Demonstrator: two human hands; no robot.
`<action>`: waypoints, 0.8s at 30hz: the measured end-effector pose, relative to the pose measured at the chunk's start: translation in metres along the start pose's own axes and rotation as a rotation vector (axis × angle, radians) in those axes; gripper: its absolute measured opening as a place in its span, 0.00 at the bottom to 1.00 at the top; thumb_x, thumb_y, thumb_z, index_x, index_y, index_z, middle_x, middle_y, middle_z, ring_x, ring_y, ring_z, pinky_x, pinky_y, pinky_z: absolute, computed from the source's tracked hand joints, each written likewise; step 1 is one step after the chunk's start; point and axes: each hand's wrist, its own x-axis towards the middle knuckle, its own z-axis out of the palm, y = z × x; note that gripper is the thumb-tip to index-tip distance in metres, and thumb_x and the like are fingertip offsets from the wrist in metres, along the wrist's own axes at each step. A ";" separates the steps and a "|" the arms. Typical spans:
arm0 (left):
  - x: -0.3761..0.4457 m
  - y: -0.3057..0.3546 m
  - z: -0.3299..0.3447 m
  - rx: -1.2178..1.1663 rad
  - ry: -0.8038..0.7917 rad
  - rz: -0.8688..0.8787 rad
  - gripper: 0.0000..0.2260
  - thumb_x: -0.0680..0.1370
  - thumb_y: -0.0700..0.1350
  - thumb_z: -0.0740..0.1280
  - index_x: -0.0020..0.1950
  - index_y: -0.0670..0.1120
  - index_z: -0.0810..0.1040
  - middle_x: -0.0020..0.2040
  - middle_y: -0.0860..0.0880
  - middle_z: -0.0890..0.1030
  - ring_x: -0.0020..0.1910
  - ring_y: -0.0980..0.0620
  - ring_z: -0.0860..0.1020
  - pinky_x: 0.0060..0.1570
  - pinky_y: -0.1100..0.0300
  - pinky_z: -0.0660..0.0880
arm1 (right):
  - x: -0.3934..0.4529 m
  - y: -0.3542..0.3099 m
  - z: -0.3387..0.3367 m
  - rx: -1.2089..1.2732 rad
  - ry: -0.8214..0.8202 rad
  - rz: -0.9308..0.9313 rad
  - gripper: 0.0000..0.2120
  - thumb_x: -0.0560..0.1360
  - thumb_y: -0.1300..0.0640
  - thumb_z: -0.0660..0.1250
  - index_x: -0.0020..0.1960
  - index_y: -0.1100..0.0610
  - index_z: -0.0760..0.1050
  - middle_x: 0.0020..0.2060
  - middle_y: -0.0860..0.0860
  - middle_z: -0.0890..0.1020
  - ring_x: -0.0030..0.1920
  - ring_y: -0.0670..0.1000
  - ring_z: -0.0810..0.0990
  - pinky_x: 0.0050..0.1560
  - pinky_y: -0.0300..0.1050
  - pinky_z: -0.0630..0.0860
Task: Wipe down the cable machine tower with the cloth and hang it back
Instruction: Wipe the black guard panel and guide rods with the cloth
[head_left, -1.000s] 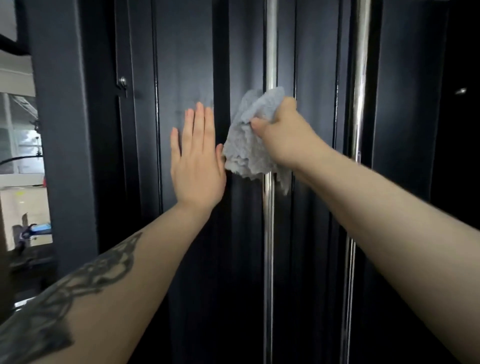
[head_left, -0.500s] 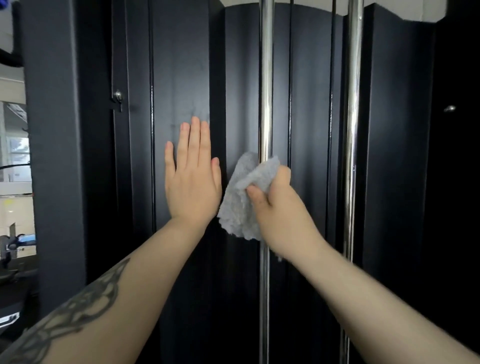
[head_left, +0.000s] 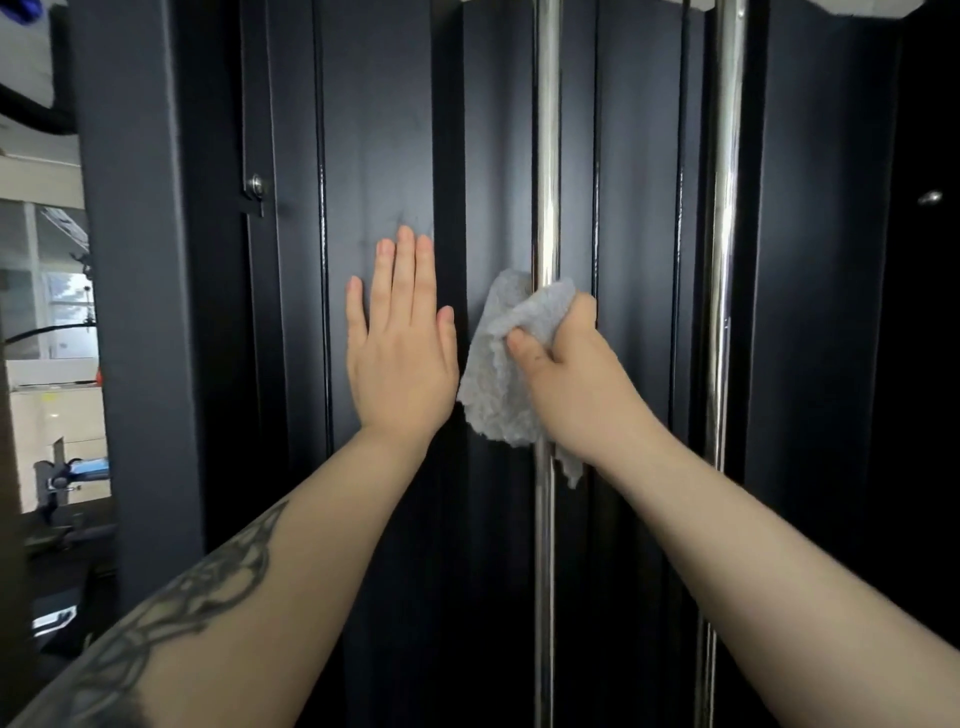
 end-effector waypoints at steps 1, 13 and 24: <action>-0.004 -0.001 0.000 0.003 -0.008 -0.005 0.26 0.82 0.48 0.51 0.80 0.44 0.53 0.80 0.47 0.55 0.79 0.50 0.53 0.76 0.50 0.46 | -0.010 0.009 0.007 -0.008 0.049 -0.018 0.11 0.80 0.50 0.57 0.59 0.54 0.60 0.47 0.50 0.77 0.45 0.50 0.78 0.45 0.48 0.77; -0.044 -0.013 -0.002 0.017 -0.111 0.074 0.27 0.81 0.50 0.50 0.80 0.44 0.51 0.80 0.47 0.54 0.79 0.50 0.52 0.76 0.48 0.47 | -0.020 0.017 0.002 -0.044 -0.034 0.000 0.10 0.80 0.51 0.57 0.58 0.54 0.60 0.45 0.51 0.78 0.47 0.49 0.80 0.46 0.45 0.78; -0.045 -0.012 -0.003 0.007 -0.112 0.082 0.27 0.82 0.48 0.50 0.80 0.44 0.49 0.80 0.47 0.52 0.79 0.50 0.50 0.76 0.50 0.43 | -0.105 0.074 0.036 -0.064 -0.117 0.152 0.15 0.78 0.48 0.58 0.61 0.53 0.61 0.45 0.45 0.78 0.45 0.45 0.80 0.48 0.47 0.78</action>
